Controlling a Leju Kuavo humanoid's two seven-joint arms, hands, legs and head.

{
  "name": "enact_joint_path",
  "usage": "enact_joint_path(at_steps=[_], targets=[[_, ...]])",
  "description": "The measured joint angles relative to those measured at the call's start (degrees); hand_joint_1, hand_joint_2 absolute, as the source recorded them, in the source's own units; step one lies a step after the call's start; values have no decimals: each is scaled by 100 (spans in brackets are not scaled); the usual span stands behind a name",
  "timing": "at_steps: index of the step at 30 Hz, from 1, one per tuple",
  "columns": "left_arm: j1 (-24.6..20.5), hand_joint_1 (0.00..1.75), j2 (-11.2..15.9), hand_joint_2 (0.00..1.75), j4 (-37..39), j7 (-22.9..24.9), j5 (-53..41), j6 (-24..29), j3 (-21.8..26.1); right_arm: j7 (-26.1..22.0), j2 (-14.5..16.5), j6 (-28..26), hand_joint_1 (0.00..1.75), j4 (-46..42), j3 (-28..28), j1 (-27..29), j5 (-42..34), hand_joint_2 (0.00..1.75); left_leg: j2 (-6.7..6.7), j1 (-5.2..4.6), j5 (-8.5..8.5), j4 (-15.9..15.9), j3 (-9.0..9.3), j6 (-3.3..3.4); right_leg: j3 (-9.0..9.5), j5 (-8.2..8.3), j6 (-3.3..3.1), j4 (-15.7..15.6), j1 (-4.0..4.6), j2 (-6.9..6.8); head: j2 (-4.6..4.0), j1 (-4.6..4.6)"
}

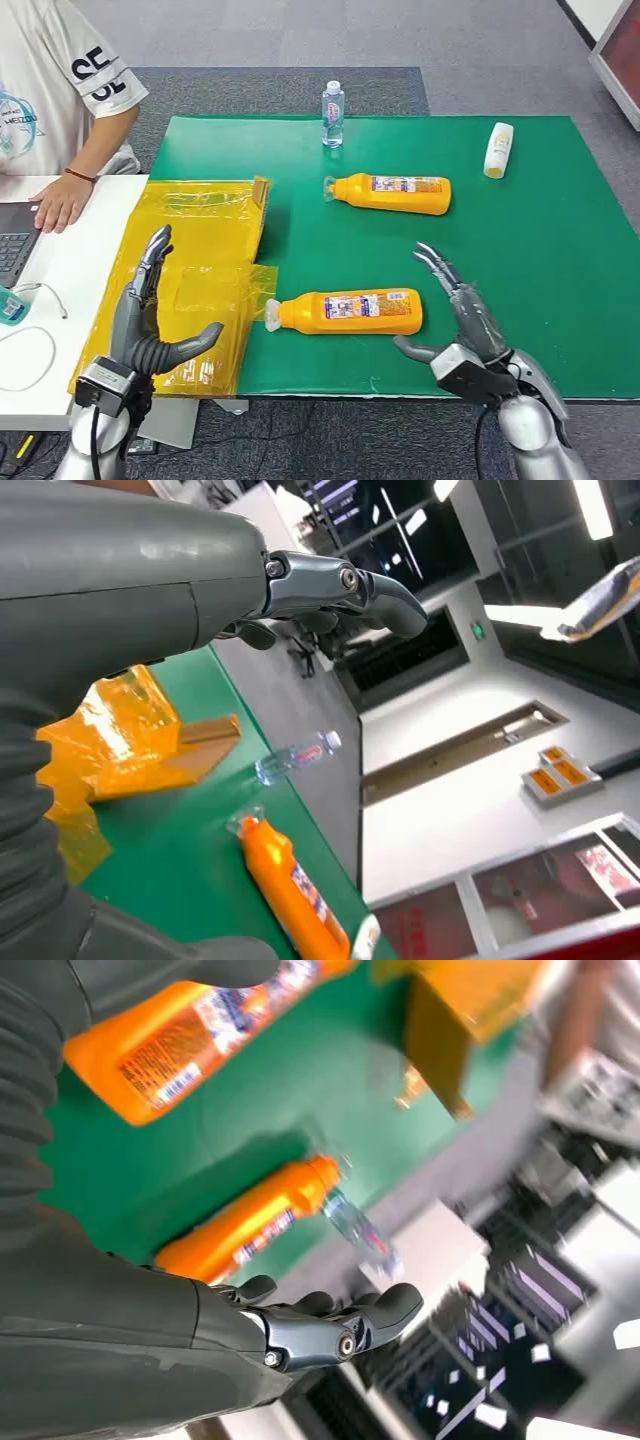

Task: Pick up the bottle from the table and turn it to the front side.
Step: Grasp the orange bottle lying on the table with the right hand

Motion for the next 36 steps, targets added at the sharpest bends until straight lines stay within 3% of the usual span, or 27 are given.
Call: enact_joint_path(at_steps=[8,19,28,36], targets=[[-280,0,84,175,314,-5,81,-59,-206,343,-320,-222,0,1328,1171,-1034,608,175,0,0,11,0,0,-1,-1,9,-6,1,2,0,0,0],[-523,0,158,175,698,-65,125,-138,-418,854,-308,-352,0,3070,2588,-2353,1092,175,0,0,14,0,-1,0,-1,12,-3,2,1,0,0,1],[-573,0,187,175,880,-89,132,-122,-467,1241,-176,-271,0,3949,3298,-3019,1303,175,0,0,17,0,-2,0,-2,13,-3,3,1,-2,0,1],[-544,0,215,175,987,-133,132,-88,-462,1589,-106,110,0,4601,3713,-3477,1391,175,-2,0,19,0,-3,-1,-1,16,2,2,0,-2,0,2]])
